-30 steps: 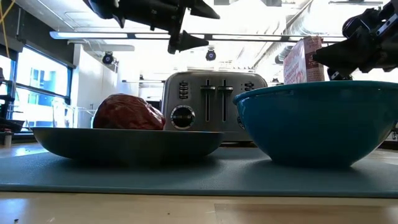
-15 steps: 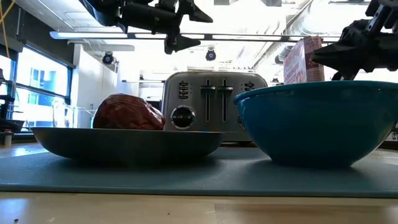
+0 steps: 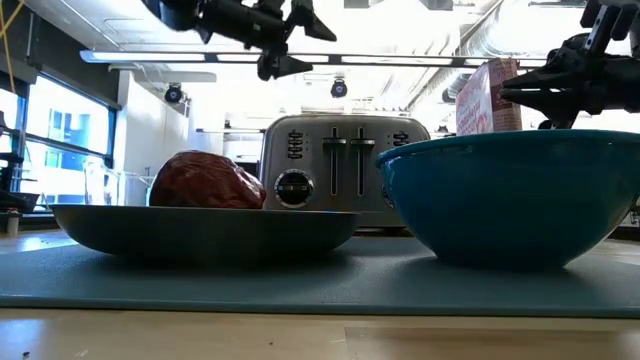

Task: Arrange a breakfast setting
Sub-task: Put the bread on the black plate

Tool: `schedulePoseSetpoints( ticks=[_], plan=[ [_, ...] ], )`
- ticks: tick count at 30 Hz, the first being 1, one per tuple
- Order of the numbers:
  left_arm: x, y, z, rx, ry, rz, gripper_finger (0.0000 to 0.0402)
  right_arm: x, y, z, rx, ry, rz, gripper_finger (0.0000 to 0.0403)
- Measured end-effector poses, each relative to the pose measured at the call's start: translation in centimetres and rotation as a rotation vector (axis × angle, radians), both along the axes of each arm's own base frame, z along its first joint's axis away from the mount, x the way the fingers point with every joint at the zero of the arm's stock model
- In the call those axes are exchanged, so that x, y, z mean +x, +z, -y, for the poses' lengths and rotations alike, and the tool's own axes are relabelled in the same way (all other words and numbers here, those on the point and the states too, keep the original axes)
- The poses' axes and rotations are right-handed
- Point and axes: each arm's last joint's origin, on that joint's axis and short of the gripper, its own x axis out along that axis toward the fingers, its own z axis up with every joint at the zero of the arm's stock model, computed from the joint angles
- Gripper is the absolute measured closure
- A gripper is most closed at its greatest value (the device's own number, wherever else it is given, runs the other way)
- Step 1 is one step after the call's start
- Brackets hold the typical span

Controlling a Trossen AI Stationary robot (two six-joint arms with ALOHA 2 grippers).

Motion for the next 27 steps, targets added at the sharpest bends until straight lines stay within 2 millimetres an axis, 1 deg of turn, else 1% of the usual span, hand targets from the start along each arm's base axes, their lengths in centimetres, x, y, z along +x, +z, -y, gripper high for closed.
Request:
schedulePoseSetpoints(
  ticks=[5, 10, 15, 21, 27],
  plan=[
    [-0.1, 2.0, -0.7, 0.003, 0.066, -0.107, 0.0007, 0.0, 0.0, 0.1, -0.007, -0.035, 0.003, 0.0366],
    [-0.6, 2.3, -1.4, -0.042, 0.161, -0.157, 0.0007, 0.0, 0.0, 0.1, -0.007, -0.037, 0.004, 0.0366],
    [-0.3, 1.5, -2.0, -0.089, 0.19, -0.158, 0.0009, 0.0, 0.0, 0.1, -0.007, -0.038, 0.004, 0.0366],
    [0.7, -0.1, -2.6, -0.145, 0.217, -0.17, 0.0027, 0.0, 0.0, 0.1, -0.007, -0.04, 0.004, 0.0366],
    [1.3, -1.1, -2.9, -0.173, 0.223, -0.18, 0.0038, 0.0, 0.1, 0.2, -0.007, -0.055, 0.006, 0.0366]
  ],
)
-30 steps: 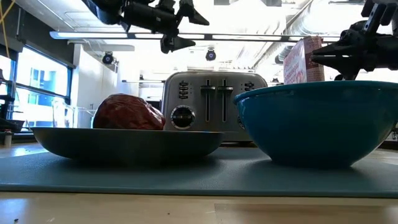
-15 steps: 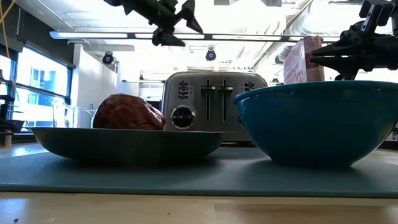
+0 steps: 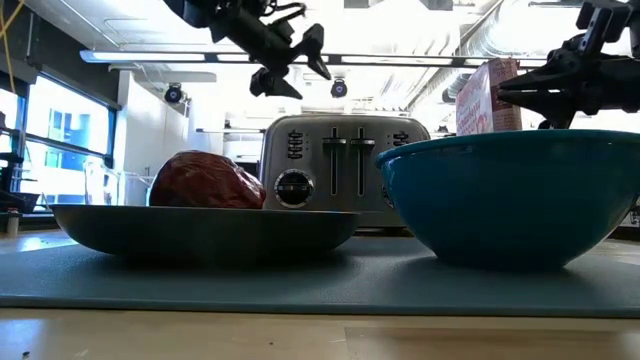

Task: Arrange a breakfast setting
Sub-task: Put the bread on the black plate

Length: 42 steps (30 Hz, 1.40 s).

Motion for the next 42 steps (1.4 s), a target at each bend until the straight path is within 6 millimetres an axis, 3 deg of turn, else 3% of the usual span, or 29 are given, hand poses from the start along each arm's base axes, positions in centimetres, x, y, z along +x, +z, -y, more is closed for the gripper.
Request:
schedulePoseSetpoints(
  ticks=[21, 42],
  plan=[
    [2.4, -5.1, -0.8, -0.106, 0.009, -0.098, 0.0051, 0.0, 0.1, 0.1, 0.011, -0.042, 0.008, 0.0366],
    [2.7, -5.7, -0.1, -0.108, 0.018, -0.146, 0.0051, 0.0, 0.1, 0.2, 0.01, -0.067, 0.011, 0.0366]
  ],
)
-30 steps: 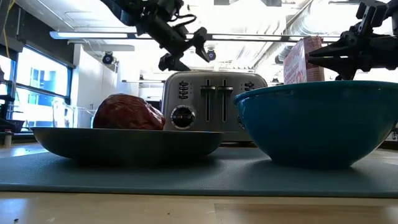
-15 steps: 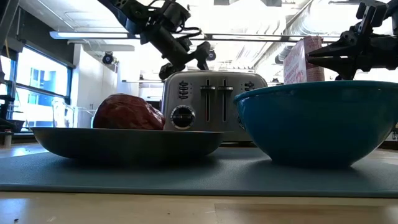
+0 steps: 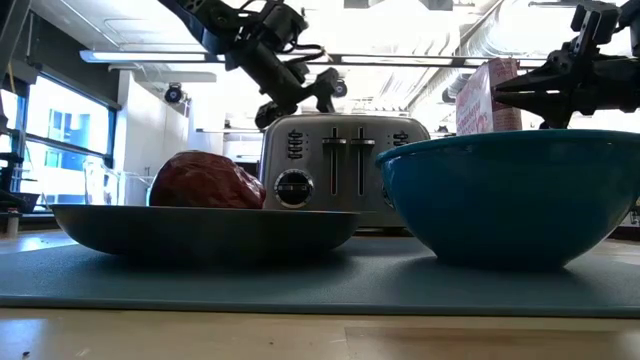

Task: Arrange a breakfast setting
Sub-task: Put the bread on the black plate

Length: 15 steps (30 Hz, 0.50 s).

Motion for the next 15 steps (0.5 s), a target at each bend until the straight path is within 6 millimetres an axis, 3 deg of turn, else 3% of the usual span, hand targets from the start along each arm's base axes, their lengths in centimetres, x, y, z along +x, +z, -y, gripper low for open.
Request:
schedulePoseSetpoints(
  ticks=[15],
  plan=[
    [0.38, 0.11, 0.72, 0.041, -0.033, -0.022, 0.006, 0.0, 0.0, 0.0, 0.0, 0.0, 0.0, 0.0366]
  ],
)
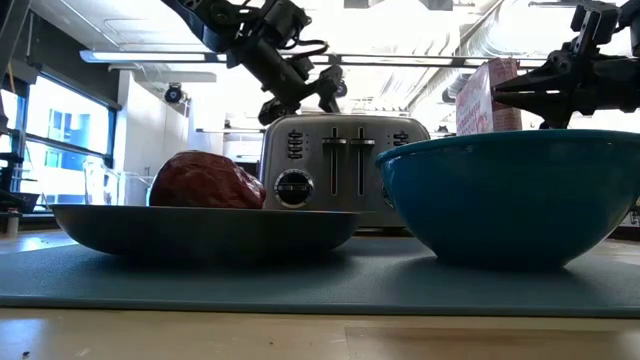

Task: Arrange a breakfast setting
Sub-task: Put the bread on the black plate

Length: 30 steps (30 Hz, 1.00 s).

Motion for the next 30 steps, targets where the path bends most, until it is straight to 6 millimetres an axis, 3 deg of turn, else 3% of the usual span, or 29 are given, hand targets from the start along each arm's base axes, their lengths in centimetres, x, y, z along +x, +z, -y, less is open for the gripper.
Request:
schedulePoseSetpoints(
  ticks=[30],
  plan=[
    [0.39, -0.26, 0.04, -0.019, -0.05, 0.023, 0.0279, 0.0, 0.0, 0.0, 0.023, 0.0, 0.004, 0.0366]
  ],
)
